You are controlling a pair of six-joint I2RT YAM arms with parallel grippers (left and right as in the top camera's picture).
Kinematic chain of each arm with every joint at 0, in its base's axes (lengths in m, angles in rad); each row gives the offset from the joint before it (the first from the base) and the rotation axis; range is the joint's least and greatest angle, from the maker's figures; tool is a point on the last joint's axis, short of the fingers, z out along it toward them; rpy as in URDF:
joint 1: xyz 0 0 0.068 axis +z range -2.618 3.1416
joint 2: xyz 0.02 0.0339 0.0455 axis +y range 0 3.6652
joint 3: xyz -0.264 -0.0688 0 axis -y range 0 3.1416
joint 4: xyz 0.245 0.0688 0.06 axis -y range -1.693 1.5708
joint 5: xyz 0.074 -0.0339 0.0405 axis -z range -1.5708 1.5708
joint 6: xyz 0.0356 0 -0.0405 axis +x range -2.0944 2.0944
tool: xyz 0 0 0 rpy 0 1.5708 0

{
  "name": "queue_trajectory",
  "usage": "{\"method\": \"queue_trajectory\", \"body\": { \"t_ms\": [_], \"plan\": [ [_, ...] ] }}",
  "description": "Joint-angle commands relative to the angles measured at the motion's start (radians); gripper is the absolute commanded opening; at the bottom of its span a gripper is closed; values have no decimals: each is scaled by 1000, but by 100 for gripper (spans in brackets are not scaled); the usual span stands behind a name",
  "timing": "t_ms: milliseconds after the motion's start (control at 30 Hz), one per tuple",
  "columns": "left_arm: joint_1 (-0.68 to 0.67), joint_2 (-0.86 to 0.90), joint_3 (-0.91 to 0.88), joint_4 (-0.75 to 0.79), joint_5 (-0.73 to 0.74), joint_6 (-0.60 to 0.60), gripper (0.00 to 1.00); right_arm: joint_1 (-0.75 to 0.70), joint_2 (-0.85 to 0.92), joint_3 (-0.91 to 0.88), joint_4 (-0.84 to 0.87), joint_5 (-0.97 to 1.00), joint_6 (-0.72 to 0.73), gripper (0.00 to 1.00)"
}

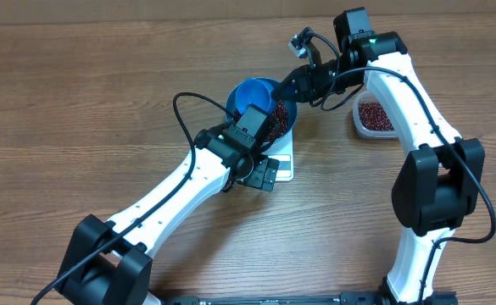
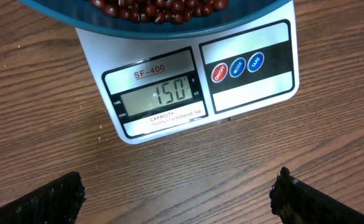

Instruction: Scoop item into bowl and weigh 150g on scale

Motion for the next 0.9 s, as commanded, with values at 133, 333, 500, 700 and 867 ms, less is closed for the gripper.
{"method": "queue_trajectory", "body": {
  "t_ms": [133,333,500,700,867],
  "plan": [
    [-4,-20,-10,1,-10,-9,100,-3,-5,42,5,-39,4,4],
    [-4,-20,-10,1,-10,-9,100,-3,-5,68,4,-39,4,4],
    [-4,-20,-10,1,-10,-9,100,-4,-5,68,2,-39,4,4],
    [-4,-20,-10,1,-10,-9,100,-36,-32,69,6,-39,94,4],
    [-4,-20,-10,1,-10,-9,100,-89,-55,69,5,-45,240,4]
  ]
}}
